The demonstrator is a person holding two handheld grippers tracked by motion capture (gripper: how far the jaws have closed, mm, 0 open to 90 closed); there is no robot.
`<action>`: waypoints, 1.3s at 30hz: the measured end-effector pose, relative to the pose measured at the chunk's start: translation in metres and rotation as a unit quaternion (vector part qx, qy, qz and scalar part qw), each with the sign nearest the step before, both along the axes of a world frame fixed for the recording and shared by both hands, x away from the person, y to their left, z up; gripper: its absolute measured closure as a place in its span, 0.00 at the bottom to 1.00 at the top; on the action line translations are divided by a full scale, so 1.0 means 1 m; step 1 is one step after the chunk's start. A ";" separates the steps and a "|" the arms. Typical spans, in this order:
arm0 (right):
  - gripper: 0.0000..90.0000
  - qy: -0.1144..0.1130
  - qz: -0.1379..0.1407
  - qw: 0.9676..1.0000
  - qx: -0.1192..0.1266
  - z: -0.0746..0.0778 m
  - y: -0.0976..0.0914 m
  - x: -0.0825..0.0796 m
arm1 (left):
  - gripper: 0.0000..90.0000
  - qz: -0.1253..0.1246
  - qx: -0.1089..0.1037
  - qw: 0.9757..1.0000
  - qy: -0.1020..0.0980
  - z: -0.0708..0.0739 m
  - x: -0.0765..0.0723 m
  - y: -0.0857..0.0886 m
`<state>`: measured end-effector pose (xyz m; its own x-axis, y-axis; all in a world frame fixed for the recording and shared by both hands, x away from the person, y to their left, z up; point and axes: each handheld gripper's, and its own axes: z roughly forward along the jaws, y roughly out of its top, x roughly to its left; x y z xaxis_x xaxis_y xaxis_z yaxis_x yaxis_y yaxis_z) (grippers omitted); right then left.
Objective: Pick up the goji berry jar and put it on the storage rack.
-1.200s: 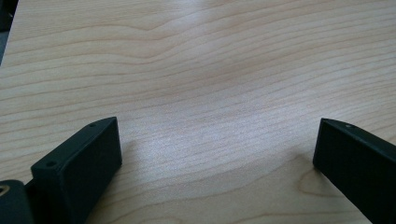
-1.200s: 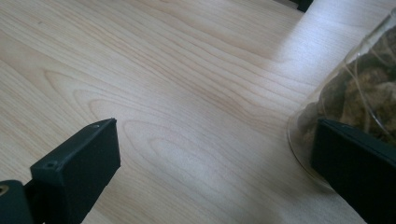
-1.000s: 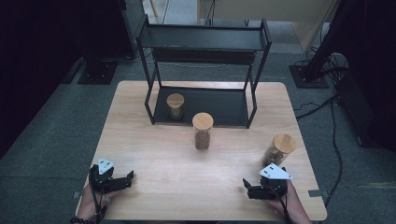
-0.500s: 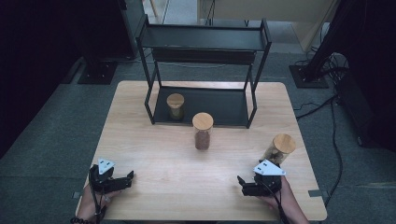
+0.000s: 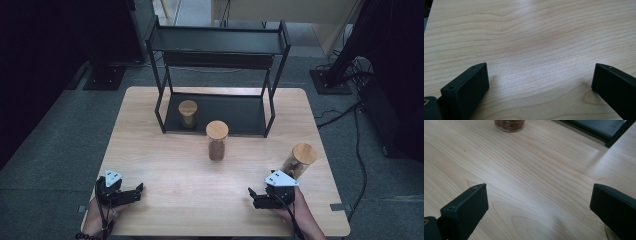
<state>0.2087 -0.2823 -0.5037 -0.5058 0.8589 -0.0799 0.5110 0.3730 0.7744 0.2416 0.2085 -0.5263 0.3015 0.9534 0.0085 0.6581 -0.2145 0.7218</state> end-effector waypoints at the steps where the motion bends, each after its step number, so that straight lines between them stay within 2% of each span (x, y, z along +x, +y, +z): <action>1: 0.01 0.000 0.001 1.000 0.000 0.000 0.001 0.000 | 0.01 0.000 0.000 1.000 0.000 0.000 0.000 0.000; 39: 0.01 -0.002 0.030 1.000 0.008 0.002 0.039 0.016 | 0.01 -0.001 0.001 1.000 0.001 0.000 0.000 0.000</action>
